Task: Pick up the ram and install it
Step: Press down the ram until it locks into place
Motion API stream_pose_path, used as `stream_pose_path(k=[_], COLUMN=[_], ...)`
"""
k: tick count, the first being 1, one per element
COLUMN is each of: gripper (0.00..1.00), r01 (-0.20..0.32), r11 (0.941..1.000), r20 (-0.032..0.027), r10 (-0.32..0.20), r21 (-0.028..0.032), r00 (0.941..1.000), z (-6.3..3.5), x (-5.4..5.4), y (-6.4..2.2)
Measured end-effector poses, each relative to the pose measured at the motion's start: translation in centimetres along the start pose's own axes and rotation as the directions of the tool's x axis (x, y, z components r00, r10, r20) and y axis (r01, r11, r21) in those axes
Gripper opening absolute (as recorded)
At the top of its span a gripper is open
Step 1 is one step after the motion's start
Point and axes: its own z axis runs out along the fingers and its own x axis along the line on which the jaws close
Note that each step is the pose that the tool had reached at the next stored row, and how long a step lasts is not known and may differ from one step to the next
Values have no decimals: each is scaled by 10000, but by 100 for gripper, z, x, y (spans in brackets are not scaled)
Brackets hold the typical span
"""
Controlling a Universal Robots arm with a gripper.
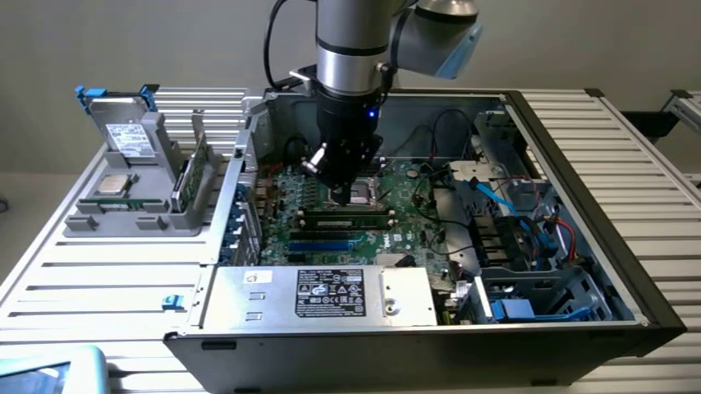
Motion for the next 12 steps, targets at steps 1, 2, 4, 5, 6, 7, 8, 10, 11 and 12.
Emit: stream_pose_path(k=[1,2,4,5,6,7,8,10,11,12], gripper=[11,11,11,11,11,11,11,11,11,11], r01=[-135,-257,-505,-629,-756,-889,-946,-953,-957,-996], r11=[9999,9997,9987,9980,9971,9960,9955,9954,9954,9950], r20=[0,6,25,37,49,62,71,84,122,166], r10=[135,257,505,629,756,889,946,953,957,998], r21=[-8,-11,-10,-8,-7,-6,-3,-16,-65,-125], r00=[9999,9997,9987,9980,9971,9960,9955,9954,9953,9949], z=[0,0,0,0,0,0,1,1,1,1], x=[0,0,0,0,0,0,0,5,9,10], y=[0,0,-1,-1,0,0,0,-4,-9,-10])
